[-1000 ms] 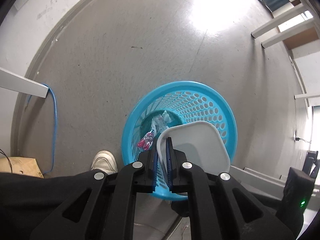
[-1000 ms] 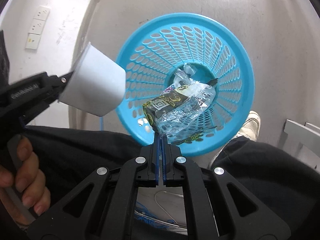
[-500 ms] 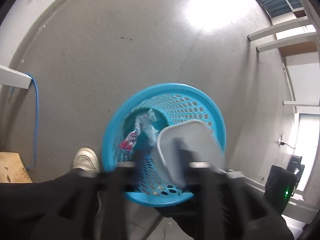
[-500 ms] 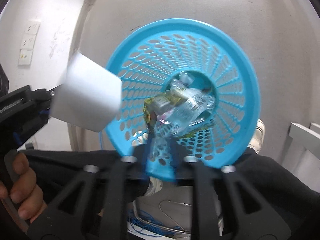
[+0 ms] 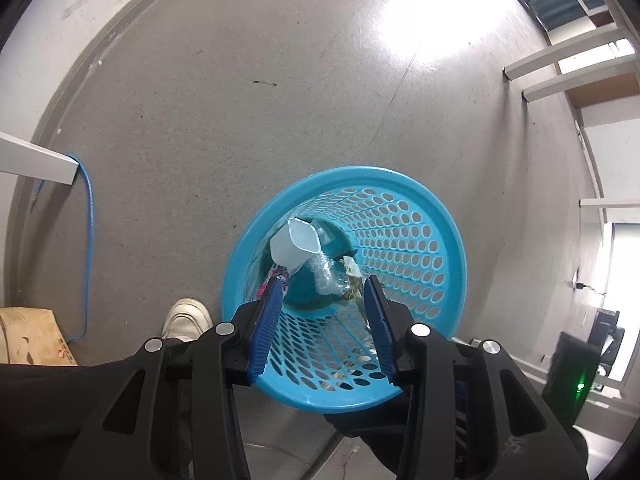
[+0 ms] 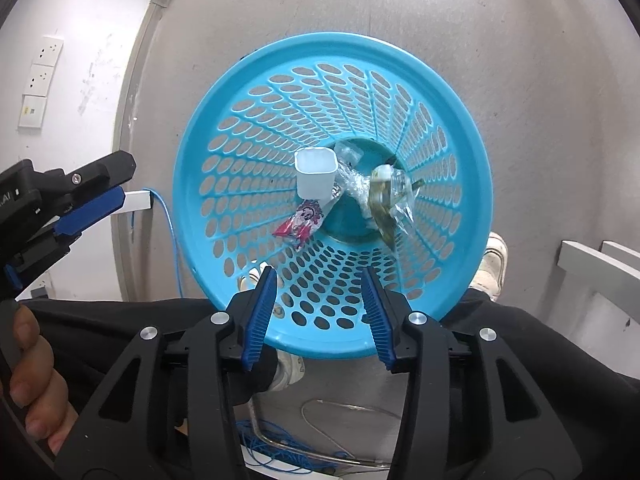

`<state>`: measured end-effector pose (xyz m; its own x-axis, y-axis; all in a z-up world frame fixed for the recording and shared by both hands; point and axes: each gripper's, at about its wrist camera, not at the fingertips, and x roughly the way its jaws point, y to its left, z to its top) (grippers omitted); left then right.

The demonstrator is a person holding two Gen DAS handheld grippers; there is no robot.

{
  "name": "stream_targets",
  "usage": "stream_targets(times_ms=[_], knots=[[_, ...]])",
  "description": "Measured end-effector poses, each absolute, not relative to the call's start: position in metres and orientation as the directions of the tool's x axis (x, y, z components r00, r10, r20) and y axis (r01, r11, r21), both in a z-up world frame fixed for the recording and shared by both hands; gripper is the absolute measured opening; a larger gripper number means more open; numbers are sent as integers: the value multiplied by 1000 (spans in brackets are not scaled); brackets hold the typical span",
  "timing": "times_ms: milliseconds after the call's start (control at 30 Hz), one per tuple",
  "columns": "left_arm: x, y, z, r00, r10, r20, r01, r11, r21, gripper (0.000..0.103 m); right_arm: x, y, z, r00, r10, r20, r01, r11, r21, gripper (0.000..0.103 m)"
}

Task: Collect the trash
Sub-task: 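Open both tools to drop the cup and wrapper into the wastebasket, then raise both tools back toward the table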

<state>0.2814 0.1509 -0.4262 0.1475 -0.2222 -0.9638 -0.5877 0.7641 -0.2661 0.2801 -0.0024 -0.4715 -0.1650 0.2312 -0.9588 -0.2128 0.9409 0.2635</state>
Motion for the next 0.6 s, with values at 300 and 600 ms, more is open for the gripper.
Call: stream_targets(times_ms=[300, 600], knots=[[269, 145, -403, 161, -126, -979, -528, 827, -193, 41, 265, -5, -443, -83, 119, -989, -285, 949, 138, 54], [239, 133, -372, 181, -102, -978, -491, 852, -180, 45, 243, -19, -407, -25, 107, -994, -288, 951, 110, 60]])
